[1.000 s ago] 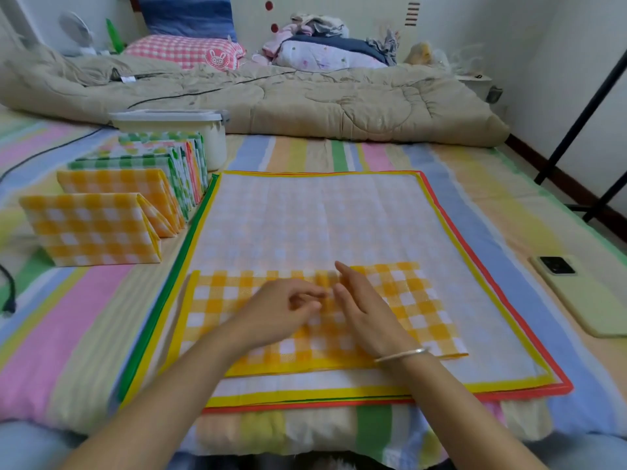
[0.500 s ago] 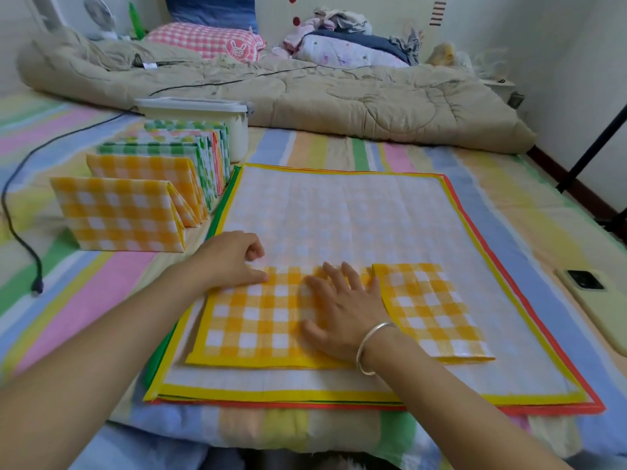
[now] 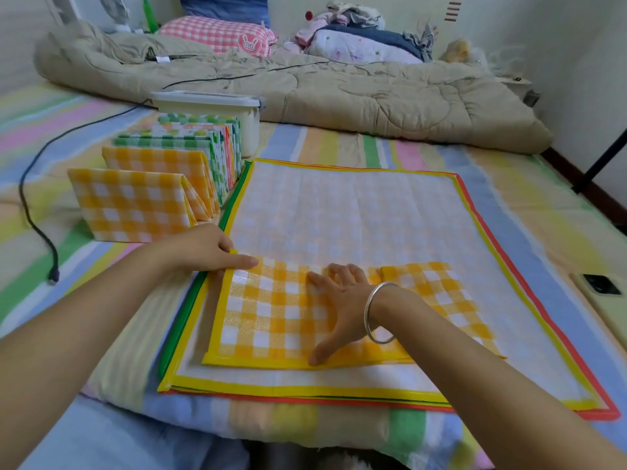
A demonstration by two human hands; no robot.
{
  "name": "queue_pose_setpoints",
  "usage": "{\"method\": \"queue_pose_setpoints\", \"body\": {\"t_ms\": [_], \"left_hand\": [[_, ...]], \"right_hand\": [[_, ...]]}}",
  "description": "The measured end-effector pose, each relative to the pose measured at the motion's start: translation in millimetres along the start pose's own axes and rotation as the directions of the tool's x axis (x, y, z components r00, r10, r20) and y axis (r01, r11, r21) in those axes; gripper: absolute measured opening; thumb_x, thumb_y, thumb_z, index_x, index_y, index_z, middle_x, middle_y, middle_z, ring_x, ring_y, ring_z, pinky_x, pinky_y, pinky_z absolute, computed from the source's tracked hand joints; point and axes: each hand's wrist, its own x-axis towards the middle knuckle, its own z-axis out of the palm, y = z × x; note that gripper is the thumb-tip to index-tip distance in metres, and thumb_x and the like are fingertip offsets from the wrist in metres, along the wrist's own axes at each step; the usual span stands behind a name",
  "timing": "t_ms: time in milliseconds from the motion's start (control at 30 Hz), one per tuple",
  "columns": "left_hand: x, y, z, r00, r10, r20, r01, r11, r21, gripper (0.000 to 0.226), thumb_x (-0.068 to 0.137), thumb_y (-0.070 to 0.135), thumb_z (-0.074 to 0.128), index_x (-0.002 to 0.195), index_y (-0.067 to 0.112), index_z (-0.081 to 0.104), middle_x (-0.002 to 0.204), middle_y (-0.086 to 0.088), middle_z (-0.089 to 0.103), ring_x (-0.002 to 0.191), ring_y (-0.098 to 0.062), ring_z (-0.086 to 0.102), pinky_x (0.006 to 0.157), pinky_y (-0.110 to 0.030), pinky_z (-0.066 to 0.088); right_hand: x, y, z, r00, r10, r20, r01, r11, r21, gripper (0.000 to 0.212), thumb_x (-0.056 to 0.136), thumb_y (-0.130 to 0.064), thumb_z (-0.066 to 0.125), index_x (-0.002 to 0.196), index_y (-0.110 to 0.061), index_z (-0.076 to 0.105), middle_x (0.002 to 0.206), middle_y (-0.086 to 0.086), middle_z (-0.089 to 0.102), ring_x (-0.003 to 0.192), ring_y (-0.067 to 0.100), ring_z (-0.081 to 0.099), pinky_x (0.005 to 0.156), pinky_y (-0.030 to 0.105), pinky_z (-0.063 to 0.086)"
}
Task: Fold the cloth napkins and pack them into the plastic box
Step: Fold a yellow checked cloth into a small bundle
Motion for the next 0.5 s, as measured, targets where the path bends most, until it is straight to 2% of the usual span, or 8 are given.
{"method": "queue_pose_setpoints", "body": {"t_ms": [67,100,200,267,400,500], "left_hand": [[-13.5,-0.6,0.4,0.999,-0.019,0.032,0.027,0.964,-0.266,0.054,0.073,0.065,0.063,0.057,0.016,0.050,0.042,0.010,0.051,0.042,-0.004,0.051,0.054,-0.022,0.039],[-22.2,0.4,2.8,0.998,-0.017,0.066,0.037,0.948,-0.317,0.048,0.079,0.059,0.064,0.060,0.017,0.053,0.044,0.012,0.056,0.043,-0.005,0.055,0.053,-0.021,0.043],[-45.4,-1.2,17.0,0.976,0.023,0.215,0.045,0.952,-0.304,0.041,0.089,0.047,0.064,0.066,0.017,0.050,0.045,0.013,0.058,0.046,-0.008,0.060,0.049,-0.018,0.045],[-54.6,-4.4,24.4,0.963,0.049,0.264,0.035,0.951,-0.306,0.040,0.089,0.044,0.066,0.068,0.014,0.049,0.049,0.011,0.059,0.049,-0.012,0.061,0.048,-0.017,0.045],[-59.6,0.8,26.9,0.986,0.118,0.119,-0.057,0.904,-0.424,0.040,0.088,0.037,0.069,0.062,0.014,0.048,0.047,0.008,0.057,0.049,-0.012,0.060,0.051,-0.022,0.045],[-64.6,20.7,25.8,0.974,0.209,0.088,-0.133,0.843,-0.521,0.041,0.091,0.033,0.067,0.052,0.021,0.065,0.054,0.004,0.063,0.050,-0.009,0.060,0.053,-0.022,0.046]], "right_hand": [[0.0,0.0,1.7,1.000,0.000,-0.008,0.000,1.000,-0.001,0.138,0.048,-0.082,0.072,0.148,-0.046,-0.016,0.158,-0.013,-0.016,0.146,0.026,-0.020,0.110,0.072,0.012],[0.3,-0.5,2.2,1.000,0.002,-0.012,-0.002,1.000,-0.002,0.138,0.048,-0.082,0.072,0.148,-0.046,-0.016,0.158,-0.012,-0.016,0.146,0.026,-0.020,0.110,0.073,0.012],[0.9,-1.6,3.7,1.000,0.004,-0.020,-0.004,1.000,-0.015,0.137,0.048,-0.082,0.072,0.147,-0.048,-0.016,0.158,-0.011,-0.016,0.146,0.027,-0.020,0.108,0.074,0.011],[0.4,-1.8,3.4,1.000,0.005,-0.022,-0.005,1.000,-0.020,0.137,0.048,-0.082,0.072,0.147,-0.048,-0.016,0.158,-0.010,-0.016,0.146,0.028,-0.019,0.108,0.074,0.012],[0.2,-3.7,3.3,1.000,0.013,-0.027,-0.014,0.999,-0.038,0.137,0.049,-0.082,0.072,0.148,-0.046,-0.016,0.158,-0.010,-0.015,0.146,0.029,-0.019,0.107,0.075,0.013],[0.5,-5.0,5.3,0.999,0.015,-0.045,-0.018,0.998,-0.066,0.139,0.049,-0.082,0.072,0.148,-0.044,-0.016,0.158,-0.009,-0.011,0.146,0.029,-0.016,0.106,0.077,0.014]]}}
